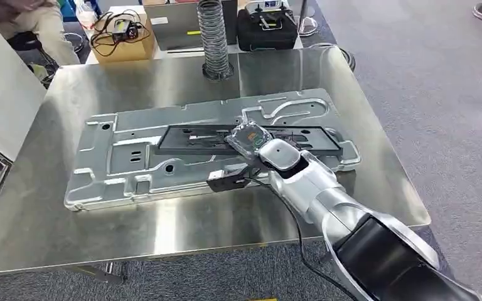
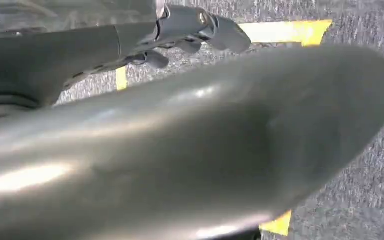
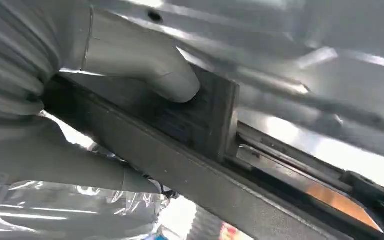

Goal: Take the parts from the cabinet and place them on the table.

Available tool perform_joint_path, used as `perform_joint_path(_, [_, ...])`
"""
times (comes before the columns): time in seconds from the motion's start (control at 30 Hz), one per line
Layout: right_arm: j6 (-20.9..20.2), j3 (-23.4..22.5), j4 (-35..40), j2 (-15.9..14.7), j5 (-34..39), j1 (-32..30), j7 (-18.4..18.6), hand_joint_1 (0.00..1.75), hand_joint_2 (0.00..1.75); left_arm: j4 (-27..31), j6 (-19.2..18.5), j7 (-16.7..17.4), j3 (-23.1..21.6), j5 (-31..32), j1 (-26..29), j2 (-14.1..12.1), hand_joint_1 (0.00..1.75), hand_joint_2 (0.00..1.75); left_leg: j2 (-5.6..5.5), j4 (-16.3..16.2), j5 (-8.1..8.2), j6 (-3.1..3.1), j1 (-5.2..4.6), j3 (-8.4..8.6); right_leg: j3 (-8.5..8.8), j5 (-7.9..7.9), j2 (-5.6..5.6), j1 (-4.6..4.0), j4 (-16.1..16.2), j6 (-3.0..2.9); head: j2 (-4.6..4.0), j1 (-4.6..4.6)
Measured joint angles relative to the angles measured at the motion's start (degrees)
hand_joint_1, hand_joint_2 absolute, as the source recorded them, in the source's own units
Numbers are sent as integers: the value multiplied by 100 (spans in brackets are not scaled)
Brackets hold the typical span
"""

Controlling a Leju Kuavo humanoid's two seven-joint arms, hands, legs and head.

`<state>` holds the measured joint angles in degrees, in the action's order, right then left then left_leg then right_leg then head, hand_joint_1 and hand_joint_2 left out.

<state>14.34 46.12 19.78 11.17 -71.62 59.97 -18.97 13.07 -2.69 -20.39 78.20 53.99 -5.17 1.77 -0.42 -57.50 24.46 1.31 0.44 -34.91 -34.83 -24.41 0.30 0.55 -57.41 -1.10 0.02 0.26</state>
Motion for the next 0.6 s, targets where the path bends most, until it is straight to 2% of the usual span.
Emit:
perform_joint_path(0.03, [46,-4,-17,0,39,-27,-35,175,175,-2,-11,-11,-4,4,2,9,0,0,6,-143,120,24,10,-35,23,6,-1,-2,26,-15,-2,-13])
perform_joint_path(0.07, [79,-7,-35,0,63,-46,-61,175,175,-2,-20,-22,-11,7,1,13,0,0,6,-484,333,46,23,-176,24,6,-1,-1,26,-30,-2,-42])
perform_joint_path(0.13, [96,-24,-72,-2,78,-121,-100,175,175,-2,-28,-65,-24,17,2,9,0,0,8,-1440,755,87,36,-618,30,-6,-1,-18,23,-47,-2,-35])
perform_joint_path(0.17, [96,-31,-98,-7,89,-177,-120,175,175,-2,-37,-94,-35,24,7,9,0,0,9,-1778,836,101,36,-786,32,-8,-1,-22,21,-49,-2,-46])
perform_joint_path(0.2, [113,-37,-118,-13,109,-233,-142,0,0,-2,-46,-109,-41,35,10,7,0,175,9,-1817,774,103,36,-821,38,-14,1,-23,20,-47,-2,-39])
perform_joint_path(0.23, [129,-46,-129,-20,131,-247,-149,0,0,-2,-59,-120,-48,61,12,4,0,175,9,-1571,593,100,36,-712,47,-22,6,-22,16,-40,-2,-44])
perform_joint_path(0.27, [131,-63,-135,-22,159,-242,-162,0,0,-2,-70,-127,-63,68,9,-4,0,175,10,-1124,335,91,37,-479,71,-38,17,-19,11,-30,-2,-46])
perform_joint_path(0.3, [131,-85,-144,-28,177,-256,-166,0,0,-2,-81,-140,-81,74,-2,-20,0,175,11,-541,59,75,42,-176,105,-60,22,-19,4,-11,-2,-44])
perform_joint_path(0.33, [142,-107,-159,-44,201,-280,-179,0,0,-2,-83,-151,-98,79,-14,-24,0,175,11,-75,-3,46,46,41,125,-83,25,-21,-5,22,-2,-39])
perform_joint_path(0.37, [155,-125,-168,-59,221,-288,-186,0,0,-2,-76,-164,-105,81,-28,-26,0,175,9,8,41,9,6,113,107,-93,37,-62,-27,50,-2,-42])
perform_joint_path(0.43, [229,-155,-184,-87,273,-317,-240,0,0,-2,-26,-188,-129,118,-30,-33,0,175,3,-30,43,-57,-7,90,106,-75,43,-50,-9,103,-2,-41])
perform_joint_path(0.47, [251,-179,-186,-98,315,-329,-273,0,0,-2,-4,-197,-133,125,-24,-35,0,0,4,-26,38,-92,-13,91,116,-69,44,-41,5,136,-2,-35])
perform_joint_path(0.5, [284,-217,-186,-112,372,-336,-306,0,0,-2,24,-210,-138,136,-26,-35,0,0,19,31,6,-141,32,115,110,-93,50,-64,-9,170,-2,-39])
perform_joint_path(0.53, [328,-260,-186,-129,424,-344,-356,0,0,-2,42,-219,-149,153,-34,-35,0,0,25,46,-11,-170,36,121,76,-185,40,-42,-117,193,-2,-33])
perform_joint_path(0.57, [380,-295,-186,-136,468,-348,-396,0,0,-2,50,-227,-157,166,-41,-35,0,0,30,47,-14,-209,36,114,-75,-401,32,-38,-442,215,0,-4])
perform_joint_path(0.6, [458,-332,-186,-146,526,-369,-448,0,0,-2,68,-227,-166,175,-39,-35,0,0,34,47,-13,-220,31,110,-303,-653,29,-25,-935,238,-2,-4])
